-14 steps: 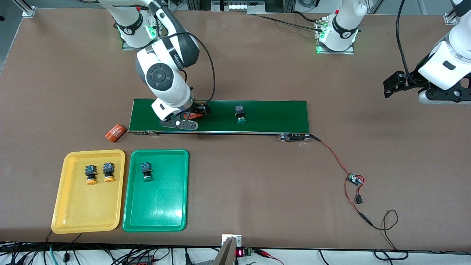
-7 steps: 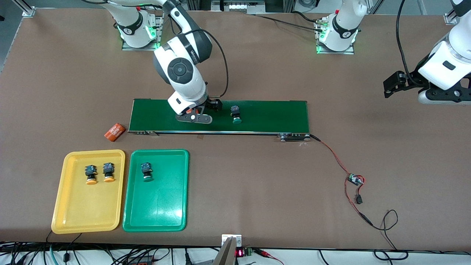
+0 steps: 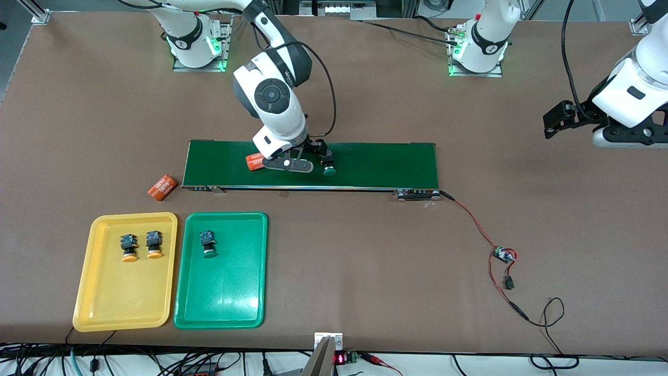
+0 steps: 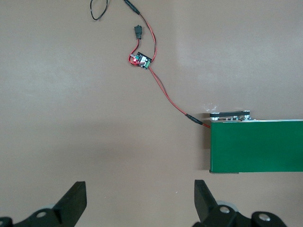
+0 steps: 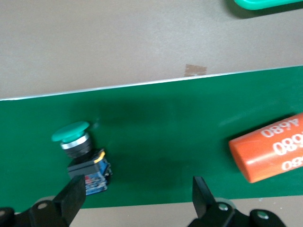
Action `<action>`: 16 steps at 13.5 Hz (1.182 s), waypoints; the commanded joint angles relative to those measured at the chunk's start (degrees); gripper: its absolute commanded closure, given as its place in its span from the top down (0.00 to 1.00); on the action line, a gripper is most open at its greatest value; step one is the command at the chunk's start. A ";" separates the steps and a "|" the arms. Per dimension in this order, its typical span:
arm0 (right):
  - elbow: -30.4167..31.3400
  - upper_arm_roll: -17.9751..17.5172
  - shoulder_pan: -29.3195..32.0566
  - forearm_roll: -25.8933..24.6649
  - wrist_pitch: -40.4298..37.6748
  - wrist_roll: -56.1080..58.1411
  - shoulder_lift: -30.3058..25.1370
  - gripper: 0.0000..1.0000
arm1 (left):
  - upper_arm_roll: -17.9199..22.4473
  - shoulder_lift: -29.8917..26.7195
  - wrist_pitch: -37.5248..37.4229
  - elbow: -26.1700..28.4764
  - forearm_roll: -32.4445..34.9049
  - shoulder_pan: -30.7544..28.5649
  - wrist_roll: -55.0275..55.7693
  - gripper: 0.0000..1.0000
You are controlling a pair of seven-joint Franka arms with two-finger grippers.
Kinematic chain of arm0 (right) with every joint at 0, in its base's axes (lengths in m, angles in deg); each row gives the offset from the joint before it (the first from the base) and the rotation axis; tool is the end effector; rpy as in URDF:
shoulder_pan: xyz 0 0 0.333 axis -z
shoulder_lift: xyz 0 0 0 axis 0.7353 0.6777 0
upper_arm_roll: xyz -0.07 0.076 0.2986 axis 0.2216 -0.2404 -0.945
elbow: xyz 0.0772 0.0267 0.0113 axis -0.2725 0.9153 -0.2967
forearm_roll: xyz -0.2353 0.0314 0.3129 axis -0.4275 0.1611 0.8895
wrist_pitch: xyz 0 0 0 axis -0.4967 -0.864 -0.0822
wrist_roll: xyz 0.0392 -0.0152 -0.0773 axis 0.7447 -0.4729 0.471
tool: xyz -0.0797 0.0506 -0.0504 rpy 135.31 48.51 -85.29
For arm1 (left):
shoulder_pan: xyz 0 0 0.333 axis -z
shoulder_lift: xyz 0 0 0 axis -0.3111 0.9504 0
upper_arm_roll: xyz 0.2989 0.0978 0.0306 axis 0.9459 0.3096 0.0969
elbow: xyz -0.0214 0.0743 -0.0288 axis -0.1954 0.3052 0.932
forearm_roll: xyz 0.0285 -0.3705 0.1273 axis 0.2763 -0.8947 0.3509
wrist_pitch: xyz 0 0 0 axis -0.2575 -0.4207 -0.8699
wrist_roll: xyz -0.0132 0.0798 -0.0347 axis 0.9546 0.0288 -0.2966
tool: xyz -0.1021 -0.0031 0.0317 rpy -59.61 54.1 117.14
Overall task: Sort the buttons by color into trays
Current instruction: 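Grasp the second green button on the belt with the right gripper, then carry the green button over the green tray with the right gripper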
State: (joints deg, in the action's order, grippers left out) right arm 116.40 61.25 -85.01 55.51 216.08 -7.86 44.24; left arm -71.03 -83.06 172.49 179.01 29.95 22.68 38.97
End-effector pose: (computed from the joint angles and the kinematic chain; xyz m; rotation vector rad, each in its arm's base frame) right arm 0.4843 0.4291 0.3017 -3.0781 0.1804 0.1179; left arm 0.5591 -0.0548 0.6109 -3.0933 0.0225 0.0267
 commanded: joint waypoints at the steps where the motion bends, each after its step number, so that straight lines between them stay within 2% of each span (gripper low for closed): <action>1: -0.24 -1.26 0.06 -1.03 1.45 -1.05 1.03 1.00 | -0.01 0.73 -1.41 -1.82 0.75 0.10 -0.84 1.00; 3: -0.32 -1.96 0.06 -2.96 1.72 -0.96 2.17 1.00 | -0.09 0.64 -1.59 -1.82 0.58 0.19 -0.23 1.00; 8: -0.32 -2.23 -0.12 -3.06 2.60 -1.05 3.05 1.00 | -0.62 0.64 -1.59 -1.82 0.40 0.19 -0.67 1.00; 14: -0.23 -2.50 0.06 -4.55 6.55 -0.61 7.00 1.00 | -0.71 0.90 -1.41 -2.17 0.31 0.19 -0.23 1.00; 15: -0.23 -2.50 0.41 -4.46 6.56 -0.26 7.10 0.88 | -0.71 0.99 -1.41 -2.61 0.14 0.19 -0.31 1.00; 16: -0.23 -2.50 0.67 -4.38 6.38 -0.26 6.83 0.65 | -0.71 0.99 -1.41 -2.61 -0.30 0.19 -0.49 1.00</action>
State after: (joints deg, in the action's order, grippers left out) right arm 116.41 59.13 -84.98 51.89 222.21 -7.85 51.34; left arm -71.71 -83.05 172.27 178.79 29.91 22.78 38.99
